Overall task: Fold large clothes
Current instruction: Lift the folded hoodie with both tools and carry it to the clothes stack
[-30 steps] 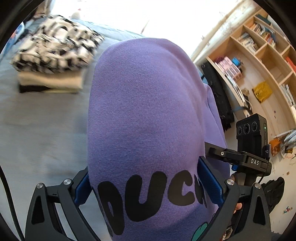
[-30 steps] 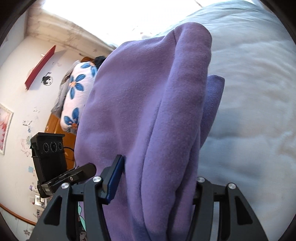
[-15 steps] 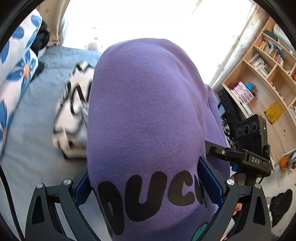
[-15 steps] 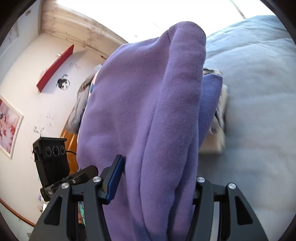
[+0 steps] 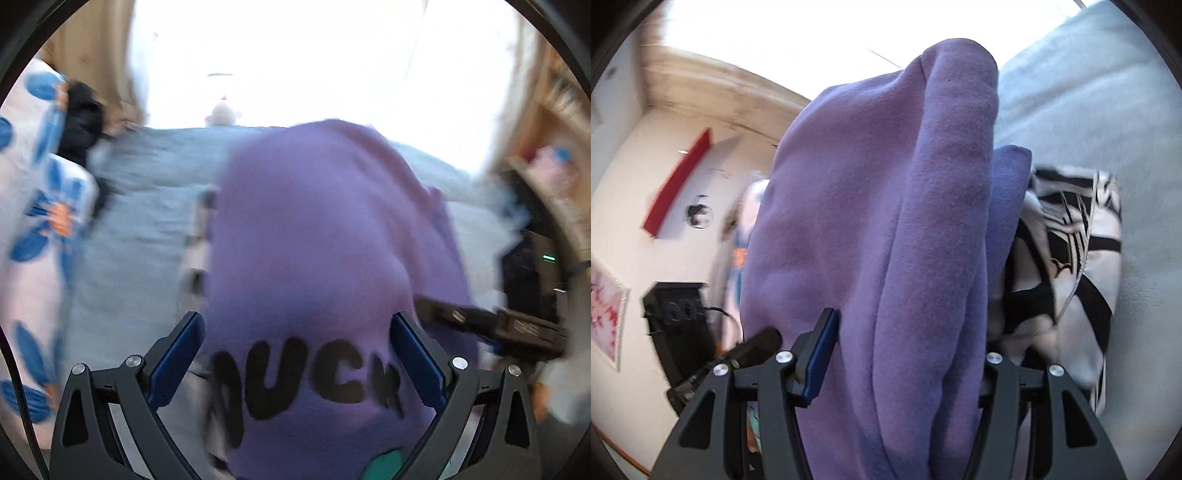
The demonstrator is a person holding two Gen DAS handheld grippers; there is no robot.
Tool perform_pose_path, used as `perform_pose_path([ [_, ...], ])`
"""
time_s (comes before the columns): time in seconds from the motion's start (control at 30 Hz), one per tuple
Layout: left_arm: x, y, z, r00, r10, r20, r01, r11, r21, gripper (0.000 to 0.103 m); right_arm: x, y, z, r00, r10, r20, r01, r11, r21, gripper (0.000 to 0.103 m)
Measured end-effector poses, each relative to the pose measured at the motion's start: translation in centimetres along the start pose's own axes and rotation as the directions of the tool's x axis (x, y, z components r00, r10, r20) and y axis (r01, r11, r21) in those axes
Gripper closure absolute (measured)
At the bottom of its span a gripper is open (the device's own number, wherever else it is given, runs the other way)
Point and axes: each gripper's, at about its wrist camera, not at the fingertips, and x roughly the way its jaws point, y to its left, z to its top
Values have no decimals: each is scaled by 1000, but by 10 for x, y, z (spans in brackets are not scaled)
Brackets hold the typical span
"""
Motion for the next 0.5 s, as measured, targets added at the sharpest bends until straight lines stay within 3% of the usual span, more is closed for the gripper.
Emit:
perform_pose_path([
  [0.03, 13, 3, -2, 1000, 14, 5, -14, 1000, -1, 0, 10, -9, -2, 1000, 3, 2, -3, 1000, 9, 47],
  [0.13, 31, 18, -7, 996, -86, 14, 87, 990, -107, 0, 14, -15, -6, 1000, -9, 30, 9, 1000, -17, 45],
  [0.2, 30, 20, -10, 995, -101, 21, 103, 987, -120, 0, 13, -9, -5, 999, -33, 13, 34, 998, -43, 44],
  [0.33, 17, 14, -15, 998, -54, 34, 57, 992, -110, 0, -7, 8, -10, 987, -161, -8, 158, 976, -152, 41],
  [0.5, -7, -2, -20, 998, 47, 46, -43, 995, -93, 0, -54, 30, -30, 956, -286, 65, 292, 908, -301, 41],
])
